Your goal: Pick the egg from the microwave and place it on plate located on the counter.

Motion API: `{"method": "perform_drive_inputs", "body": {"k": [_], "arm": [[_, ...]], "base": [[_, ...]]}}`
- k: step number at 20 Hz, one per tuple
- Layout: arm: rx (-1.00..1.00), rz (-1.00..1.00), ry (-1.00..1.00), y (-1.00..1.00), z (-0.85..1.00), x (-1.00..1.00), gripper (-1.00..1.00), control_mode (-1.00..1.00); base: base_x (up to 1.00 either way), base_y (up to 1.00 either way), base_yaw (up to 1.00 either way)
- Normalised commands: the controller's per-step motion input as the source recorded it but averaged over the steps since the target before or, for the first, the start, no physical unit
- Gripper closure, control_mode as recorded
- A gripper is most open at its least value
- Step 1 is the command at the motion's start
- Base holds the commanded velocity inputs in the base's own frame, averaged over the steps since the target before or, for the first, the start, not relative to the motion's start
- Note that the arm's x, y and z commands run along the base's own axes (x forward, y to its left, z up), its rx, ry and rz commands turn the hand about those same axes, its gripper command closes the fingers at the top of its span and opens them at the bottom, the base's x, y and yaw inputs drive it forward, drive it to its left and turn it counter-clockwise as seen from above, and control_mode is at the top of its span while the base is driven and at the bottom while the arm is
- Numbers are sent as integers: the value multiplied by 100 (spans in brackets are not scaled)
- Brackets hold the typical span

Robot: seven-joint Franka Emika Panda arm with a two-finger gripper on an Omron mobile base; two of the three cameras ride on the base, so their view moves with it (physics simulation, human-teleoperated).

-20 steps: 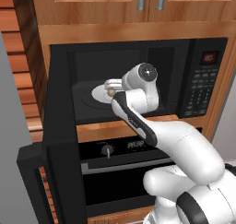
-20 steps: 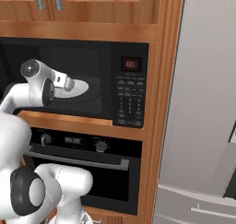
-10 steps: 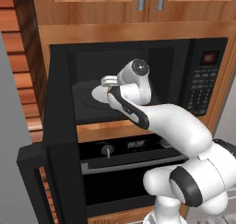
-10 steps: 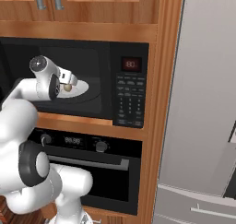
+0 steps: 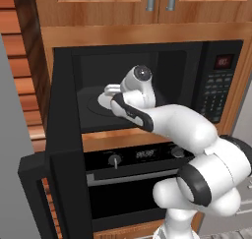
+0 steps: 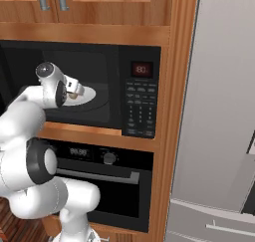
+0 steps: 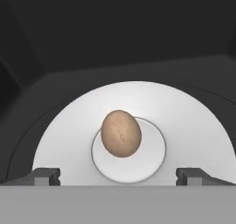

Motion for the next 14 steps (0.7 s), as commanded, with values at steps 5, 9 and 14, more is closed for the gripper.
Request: {"method": "perform_drive_inputs", "body": {"k": [5, 9, 14], "arm": [[0, 0, 1, 0, -12, 19, -100, -100], [0, 0, 0, 0, -16, 20, -100, -100], [0, 0, 0, 0, -22, 18, -100, -100]], "base": [[0, 0, 0], [0, 0, 0], [0, 0, 0]]}}
